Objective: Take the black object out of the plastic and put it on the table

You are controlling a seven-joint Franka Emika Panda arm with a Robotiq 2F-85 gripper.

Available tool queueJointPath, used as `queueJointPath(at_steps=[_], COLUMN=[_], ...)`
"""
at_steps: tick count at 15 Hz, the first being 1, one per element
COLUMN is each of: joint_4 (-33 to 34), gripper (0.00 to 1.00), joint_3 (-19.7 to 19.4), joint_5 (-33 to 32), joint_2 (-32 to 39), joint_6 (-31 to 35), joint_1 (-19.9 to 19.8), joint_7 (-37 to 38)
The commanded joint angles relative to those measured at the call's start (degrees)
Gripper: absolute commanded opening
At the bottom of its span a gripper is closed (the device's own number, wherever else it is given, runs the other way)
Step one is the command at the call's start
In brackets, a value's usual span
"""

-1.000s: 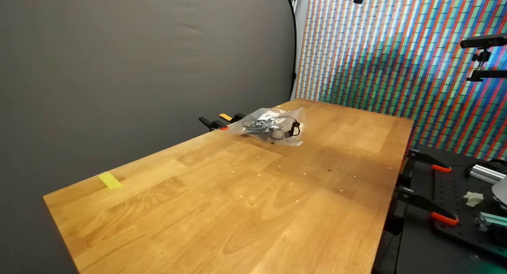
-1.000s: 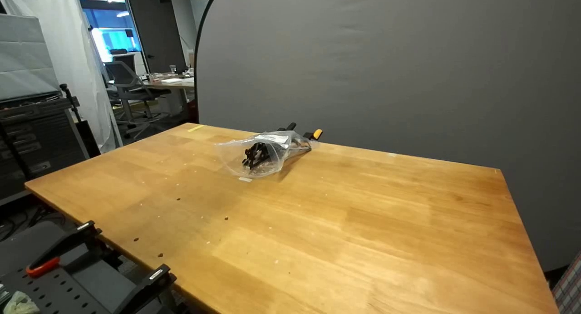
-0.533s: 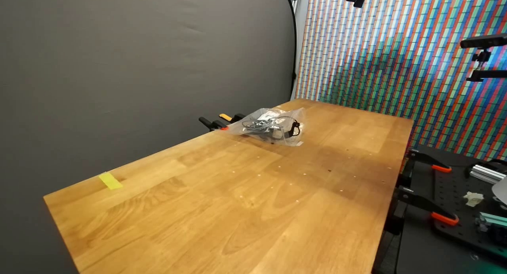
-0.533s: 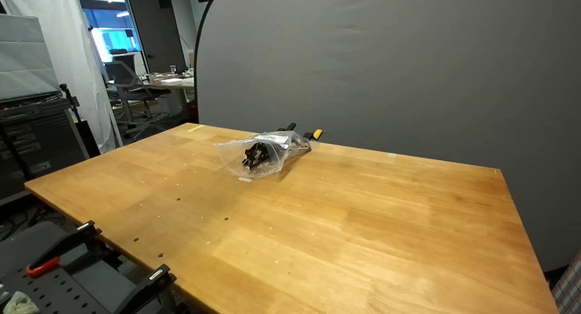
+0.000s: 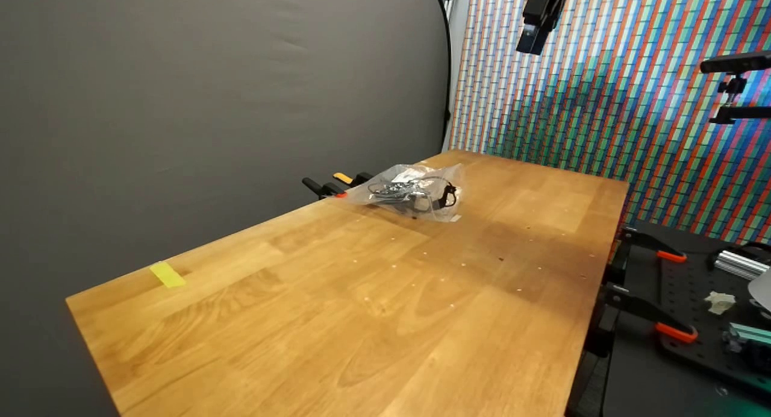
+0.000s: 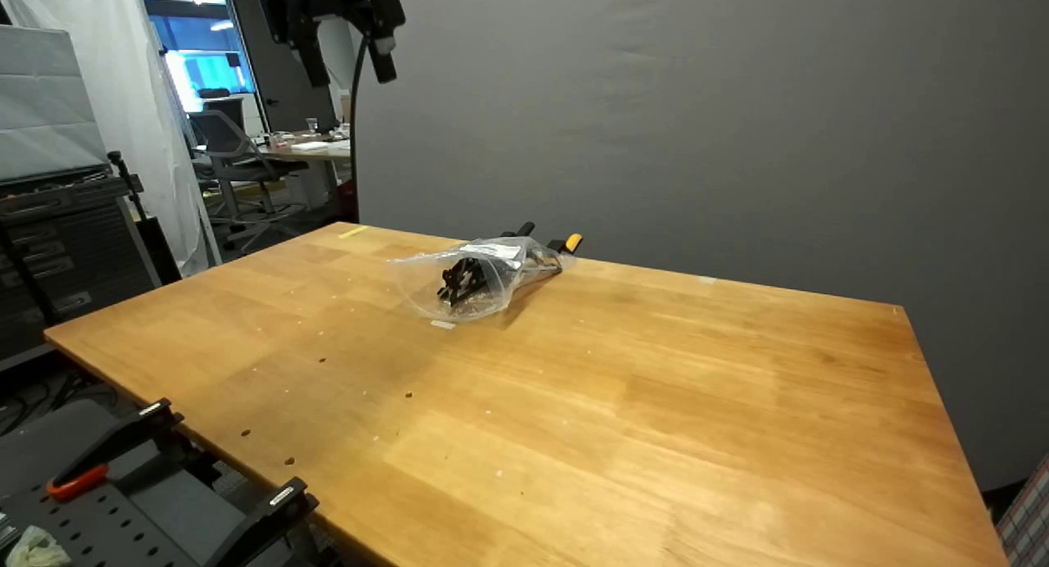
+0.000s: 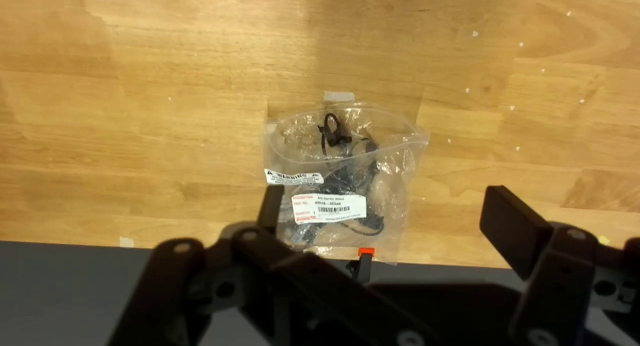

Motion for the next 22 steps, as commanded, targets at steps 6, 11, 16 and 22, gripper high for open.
queueJointPath(at_steps=[6,11,16,22], joint_4=[-3.49,-3.62,-3.29,-2.51], gripper=[1.00,1.00,1.00,1.00], joint_3=[-0.60,-1.12,-0.57,0.33], joint_5=[-2.36,-0.59,0.21,-0.69], joint_2=[11.02,20.44,29.61,39.79], joint_6=[8.24,17.01,22.85,36.64], joint_1=[-1.01,-1.01,-1.06,-1.61], joint_7=[-0.06,-0.31,-0.52,-0.68])
